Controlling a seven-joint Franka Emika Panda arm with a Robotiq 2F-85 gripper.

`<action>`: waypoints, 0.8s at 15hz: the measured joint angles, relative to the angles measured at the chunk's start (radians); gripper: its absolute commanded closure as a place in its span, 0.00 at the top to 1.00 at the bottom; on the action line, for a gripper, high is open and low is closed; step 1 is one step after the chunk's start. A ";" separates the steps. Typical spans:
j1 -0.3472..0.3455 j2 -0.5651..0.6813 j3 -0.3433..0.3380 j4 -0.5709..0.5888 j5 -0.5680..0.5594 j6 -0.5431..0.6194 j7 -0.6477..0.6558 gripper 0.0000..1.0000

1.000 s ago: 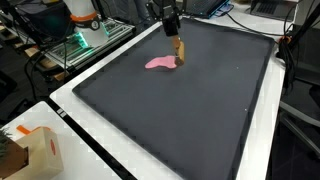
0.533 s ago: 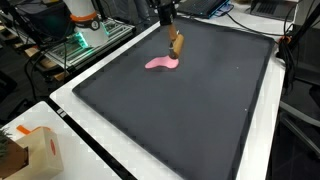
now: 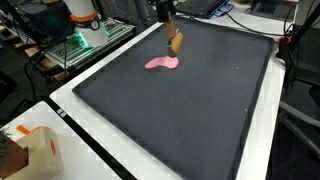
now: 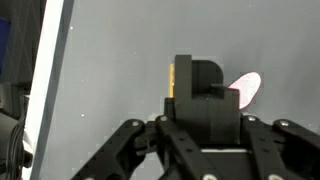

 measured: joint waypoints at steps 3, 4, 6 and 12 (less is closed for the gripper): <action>0.000 0.001 0.000 0.000 0.000 0.000 0.000 0.24; 0.000 0.005 -0.002 0.001 0.005 -0.001 0.001 0.24; 0.000 0.017 -0.015 0.017 0.049 -0.030 0.003 0.24; -0.012 0.090 -0.096 0.171 0.254 -0.251 -0.001 0.24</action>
